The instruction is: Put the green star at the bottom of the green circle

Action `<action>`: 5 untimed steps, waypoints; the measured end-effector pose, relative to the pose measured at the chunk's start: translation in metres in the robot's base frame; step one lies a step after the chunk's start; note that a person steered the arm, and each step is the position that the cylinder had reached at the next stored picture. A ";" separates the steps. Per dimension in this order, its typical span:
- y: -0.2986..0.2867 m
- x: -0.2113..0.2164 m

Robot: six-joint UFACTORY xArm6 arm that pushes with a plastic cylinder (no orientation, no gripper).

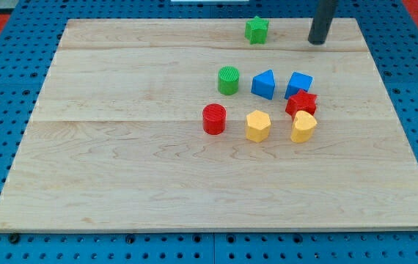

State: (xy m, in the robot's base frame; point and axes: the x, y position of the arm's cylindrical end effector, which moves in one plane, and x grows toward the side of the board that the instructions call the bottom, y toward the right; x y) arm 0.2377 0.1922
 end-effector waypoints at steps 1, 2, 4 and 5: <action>-0.067 -0.030; -0.146 -0.018; -0.262 0.028; -0.248 0.038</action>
State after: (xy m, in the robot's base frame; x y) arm 0.2756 -0.0556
